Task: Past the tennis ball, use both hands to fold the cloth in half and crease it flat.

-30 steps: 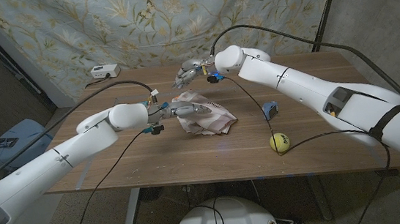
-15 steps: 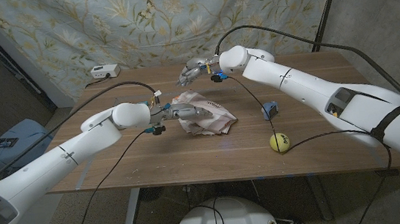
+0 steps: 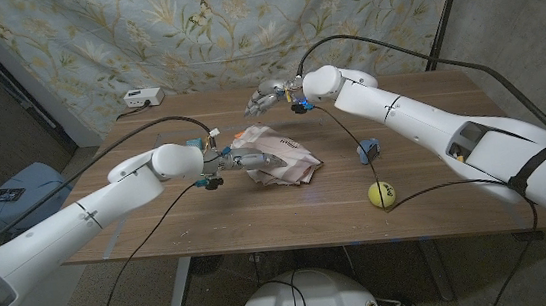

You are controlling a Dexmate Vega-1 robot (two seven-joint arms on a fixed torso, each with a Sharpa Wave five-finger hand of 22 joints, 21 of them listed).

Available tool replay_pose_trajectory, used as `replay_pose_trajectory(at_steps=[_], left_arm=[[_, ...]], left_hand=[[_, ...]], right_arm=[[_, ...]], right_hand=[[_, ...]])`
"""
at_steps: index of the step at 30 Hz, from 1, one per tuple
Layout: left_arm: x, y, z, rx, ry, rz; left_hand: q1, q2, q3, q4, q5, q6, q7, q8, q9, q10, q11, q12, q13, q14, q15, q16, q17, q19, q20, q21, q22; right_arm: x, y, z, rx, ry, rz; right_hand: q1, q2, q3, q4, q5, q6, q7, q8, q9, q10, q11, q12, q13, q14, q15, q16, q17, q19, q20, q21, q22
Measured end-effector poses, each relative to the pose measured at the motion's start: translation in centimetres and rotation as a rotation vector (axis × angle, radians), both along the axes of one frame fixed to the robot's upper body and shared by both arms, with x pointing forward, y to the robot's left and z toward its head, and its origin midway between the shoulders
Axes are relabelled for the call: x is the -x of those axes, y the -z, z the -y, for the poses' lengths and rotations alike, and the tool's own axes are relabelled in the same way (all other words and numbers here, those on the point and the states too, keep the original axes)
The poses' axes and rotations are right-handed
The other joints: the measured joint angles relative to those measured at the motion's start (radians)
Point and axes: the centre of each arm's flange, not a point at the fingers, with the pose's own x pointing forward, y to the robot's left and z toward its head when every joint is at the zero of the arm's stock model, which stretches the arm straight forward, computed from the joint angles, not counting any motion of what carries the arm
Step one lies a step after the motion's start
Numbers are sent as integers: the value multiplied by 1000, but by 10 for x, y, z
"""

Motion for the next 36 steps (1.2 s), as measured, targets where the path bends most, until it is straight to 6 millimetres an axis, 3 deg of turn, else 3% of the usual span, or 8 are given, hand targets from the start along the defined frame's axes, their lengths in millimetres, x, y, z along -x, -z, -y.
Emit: replay_pose_trajectory(at_steps=[11, 13, 17, 22, 36], left_arm=[[5, 8, -6, -6, -20, -20], [5, 8, -7, -5, -22, -20], [5, 9, -7, -4, -24, -22], [5, 9, -8, -3, -25, -21], [3, 8, -5, 2, -22, -19]], left_hand=[[0, 0, 0, 0, 0, 0, 0, 0, 0, 0, 0, 0, 0, 0, 0, 0, 0, 0, 0, 0, -1], [0, 0, 0, 0, 0, 0, 0, 0, 0, 0, 0, 0, 0, 0, 0, 0, 0, 0, 0, 0, -1], [0, 0, 0, 0, 0, 0, 0, 0, 0, 0, 0, 0, 0, 0, 0, 0, 0, 0, 0, 0, -1], [0, 0, 0, 0, 0, 0, 0, 0, 0, 0, 0, 0, 0, 0, 0, 0, 0, 0, 0, 0, -1], [0, 0, -4, 5, 0, 0, 0, 0, 0, -4, 4, 0, 0, 0, 0, 0, 0, 0, 0, 0, -1]], right_arm=[[-5, 14, -1, 83, 7, 92], [-7, 19, -1, 98, 10, 98], [-7, 24, 0, 124, 12, 118], [-8, 30, 1, 149, 15, 135], [-14, 44, 3, 189, 19, 135]], right_hand=[[-16, -10, -9, 3, 0, -62, -24, -1, -9, -35, -25, -50, -23, -51, 3, -23, -20, -19, -14, 0, -2], [-66, 3, -23, 26, 0, -67, -28, -1, -9, -35, -25, -66, -31, -57, 5, -26, -24, -24, -16, 0, -2], [-187, 49, -45, 99, 0, -73, -34, 8, -9, -35, -25, -97, -46, -66, 9, -30, -32, -42, -26, 0, 0], [-269, 71, -61, 147, 0, -75, -36, 12, -9, -31, -29, -116, -52, -76, 3, -37, -38, -59, -41, 0, 0], [-347, 82, -76, 189, 0, -85, -36, 12, -13, -35, -25, -139, -52, -99, 15, -45, -43, -71, -42, -4, 0]])
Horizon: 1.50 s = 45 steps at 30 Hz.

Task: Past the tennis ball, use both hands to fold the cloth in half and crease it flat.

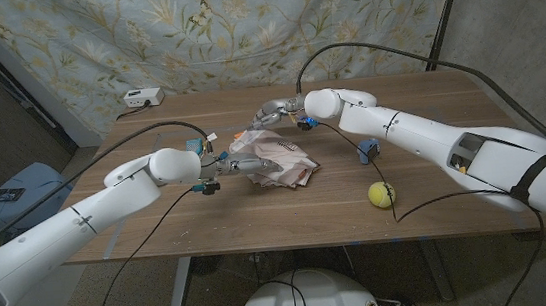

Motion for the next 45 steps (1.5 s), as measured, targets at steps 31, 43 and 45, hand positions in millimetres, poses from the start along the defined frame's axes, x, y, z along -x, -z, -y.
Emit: replay_pose_trajectory(at_steps=[31, 43, 45], left_arm=[[-5, -3, 8, -6, 20, 5], [-7, -4, 7, -10, 23, 8], [-8, -5, 6, -11, 24, 7]], left_hand=[[5, 5, 0, 0, 0, 0, 0, 0, 0, 0, 0, 0, 0, 0, 0, 0, 0, 0, 0, 0, 0], [5, 5, 0, 0, 0, 0, 0, 0, 0, 0, 0, 0, 0, 0, 0, 0, 0, 0, 0, 0, 0], [5, 5, 0, 0, 0, 0, 0, 0, 0, 0, 0, 0, 0, 0, 0, 0, 0, 0, 0, 0, 0]], right_arm=[[-9, 25, -5, 32, -16, -34], [5, 13, -2, 6, -35, -11], [6, 12, 0, 3, -30, -11]], right_hand=[[-91, 11, -7, 57, 12, -23, -5, 0, -1, -18, 7, -33, 0, -36, 11, -16, -9, -37, -5, 0, 2], [-98, 3, -4, 59, 16, -22, -4, 0, -1, -18, 7, -33, 0, -36, 11, -15, -14, -37, -5, 0, -3], [-98, 3, -4, 59, 16, -17, 1, 0, -1, -14, 11, -37, 0, -36, 11, -15, -17, -37, -5, 0, -3]])
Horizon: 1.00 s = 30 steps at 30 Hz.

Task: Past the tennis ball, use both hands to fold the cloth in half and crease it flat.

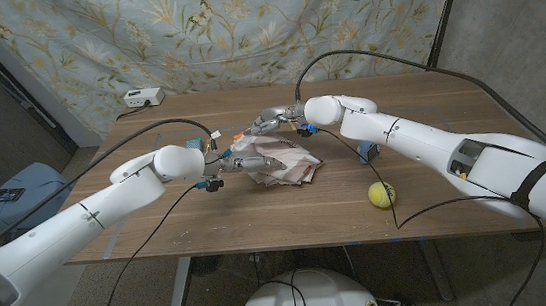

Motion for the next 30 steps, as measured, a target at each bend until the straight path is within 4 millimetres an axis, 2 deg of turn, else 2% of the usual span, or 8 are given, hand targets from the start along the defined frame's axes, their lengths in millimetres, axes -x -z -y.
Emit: replay_pose_trajectory(at_steps=[15, 30], left_arm=[[-4, -3, -2, -7, 15, 4], [-10, -9, -6, -14, 13, 9]], left_hand=[[0, 0, 0, 0, 0, 0, 0, 0, 0, 0, 0, 0, 0, 0, 0, 0, 0, 0, 0, 0, 0], [0, 0, 0, 0, 0, 0, 0, 0, 0, 0, 0, 0, 0, 0, 0, 0, 0, 0, 0, 0, 1]], right_arm=[[17, -9, 14, -17, 8, 32], [23, -4, 37, -19, 39, 46]], right_hand=[[-4, -4, 4, -4, 0, 5, 5, 1, 0, 0, 0, 0, 0, 2, 2, 0, -6, 0, 0, 0, 0], [-9, -9, 4, -4, 4, 9, 2, 1, 0, 5, 5, -3, 0, 4, 4, 0, -15, 4, 4, 0, 0]])
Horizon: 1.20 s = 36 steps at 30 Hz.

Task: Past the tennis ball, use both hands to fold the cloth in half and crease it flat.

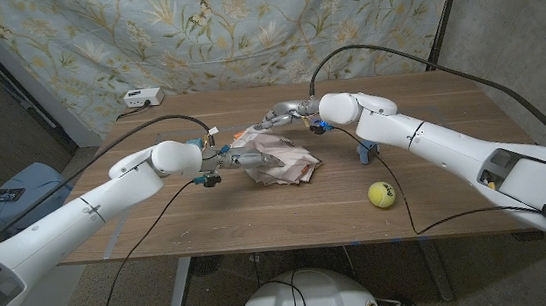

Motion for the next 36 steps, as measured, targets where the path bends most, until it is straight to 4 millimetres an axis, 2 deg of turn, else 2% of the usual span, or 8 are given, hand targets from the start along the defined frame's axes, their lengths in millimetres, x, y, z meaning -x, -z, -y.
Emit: replay_pose_trajectory(at_steps=[4, 6, 20, 29, 30, 36], left_arm=[[-3, -2, -1, 3, -4, 2], [-3, -3, 0, -5, 4, 2], [-6, -6, 2, -14, 12, 4], [-7, -6, 3, -13, 12, 3], [-6, -6, 3, -15, 15, 5], [-6, -6, 4, -16, 16, 4]], left_hand=[[0, 0, 0, 0, 0, 0, 0, 0, 0, 0, 0, 0, 0, 0, 0, 0, 0, 0, 0, 0, 0], [0, 0, 0, 0, 0, 0, 0, 0, 0, 0, 0, 0, 0, 0, 0, 0, 0, 0, 0, 0, 0], [0, 0, -4, 4, 0, 0, 0, 0, 0, 0, 0, 0, 0, 0, 0, 0, 0, 0, 0, 0, 0], [0, 0, -4, 4, 0, 0, 0, 0, 0, 0, 0, 0, 0, 0, 0, 0, 0, 0, 0, 0, 0], [0, 0, -4, 4, 0, 0, 0, 0, 0, 0, 0, 0, 0, 0, 0, 0, 0, 0, 0, 0, 0], [6, -5, -4, 4, 0, 0, 0, 0, 0, 0, 0, 0, 0, 0, 0, 0, 0, 0, 0, 0, 0]], right_arm=[[-1, 0, 1, 0, 11, -1], [1, 6, 11, -2, 19, -3], [8, 21, 29, -6, 55, -13], [5, 22, 33, -5, 88, -13], [15, 30, 34, 1, 73, -12], [18, 36, 36, 10, 80, -12]], right_hand=[[0, 0, 0, 0, 0, 0, 0, 0, 0, 0, 0, -1, 0, 0, 0, 0, 0, 0, 0, 0, 0], [0, 0, 0, 0, 0, 0, 0, 0, 0, 0, 0, -1, 0, 0, 0, 0, 0, 0, 0, 2, 0], [0, 0, 4, -4, 0, 0, 0, 0, 0, 0, 0, 0, 0, 4, -4, 0, -5, 0, 0, 4, 0], [0, 0, 7, -7, 2, 5, -5, 0, 0, 2, -2, 0, 0, 4, -4, 0, -9, 0, 0, 4, 0], [0, 0, 7, -7, 4, 5, -5, 0, 0, 4, -4, 0, 0, 4, -4, 0, -9, 0, 0, 4, 0], [0, 0, 10, -10, 4, 5, -5, 0, 0, 4, -4, 0, 0, 4, -4, 0, -14, 0, 0, 4, 0]])
